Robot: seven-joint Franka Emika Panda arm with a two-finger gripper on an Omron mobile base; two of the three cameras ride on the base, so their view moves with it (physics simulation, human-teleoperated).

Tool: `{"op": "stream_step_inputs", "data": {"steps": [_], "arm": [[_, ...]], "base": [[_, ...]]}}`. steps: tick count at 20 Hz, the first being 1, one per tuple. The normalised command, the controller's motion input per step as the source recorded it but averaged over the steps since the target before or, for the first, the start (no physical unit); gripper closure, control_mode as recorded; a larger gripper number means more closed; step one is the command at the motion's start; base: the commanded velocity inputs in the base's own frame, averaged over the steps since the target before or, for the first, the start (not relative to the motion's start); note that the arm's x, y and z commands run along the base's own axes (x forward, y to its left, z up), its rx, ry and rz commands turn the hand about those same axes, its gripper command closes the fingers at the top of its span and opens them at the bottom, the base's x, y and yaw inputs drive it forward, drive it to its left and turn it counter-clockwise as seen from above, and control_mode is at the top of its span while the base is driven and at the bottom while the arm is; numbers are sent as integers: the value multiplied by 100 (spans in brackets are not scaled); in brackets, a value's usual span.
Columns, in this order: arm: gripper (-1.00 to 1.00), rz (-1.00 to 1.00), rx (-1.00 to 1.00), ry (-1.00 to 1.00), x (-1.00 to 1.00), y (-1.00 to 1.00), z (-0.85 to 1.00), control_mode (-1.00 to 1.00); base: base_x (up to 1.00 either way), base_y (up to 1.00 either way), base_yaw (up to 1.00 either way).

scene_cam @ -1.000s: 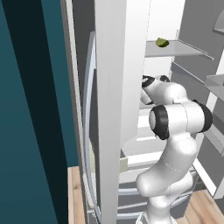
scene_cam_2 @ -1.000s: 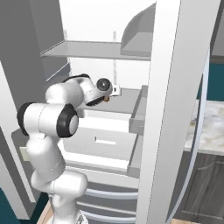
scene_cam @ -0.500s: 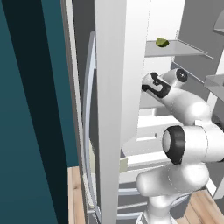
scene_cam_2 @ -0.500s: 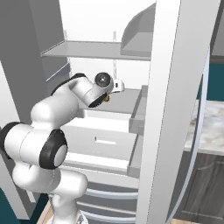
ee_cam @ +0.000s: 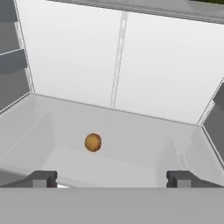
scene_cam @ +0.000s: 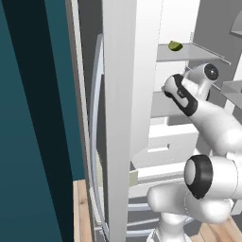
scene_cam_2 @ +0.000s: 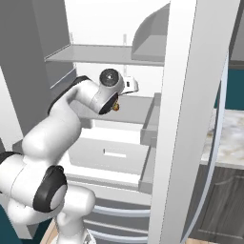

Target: Move the apricot and lemon wedge from the top shelf to the second highest shelf to make space. Then, place the pitcher from the counter on the cleared top shelf.

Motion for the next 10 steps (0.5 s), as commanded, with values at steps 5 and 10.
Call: {"op": "stream_step_inputs", "data": {"steps": [5, 10], "arm": [[-100, 0, 0, 0, 0, -5, 79, -100], [-100, -10, 0, 0, 6, -13, 74, -100]], "base": [[0, 0, 0], [0, 0, 0]]}}
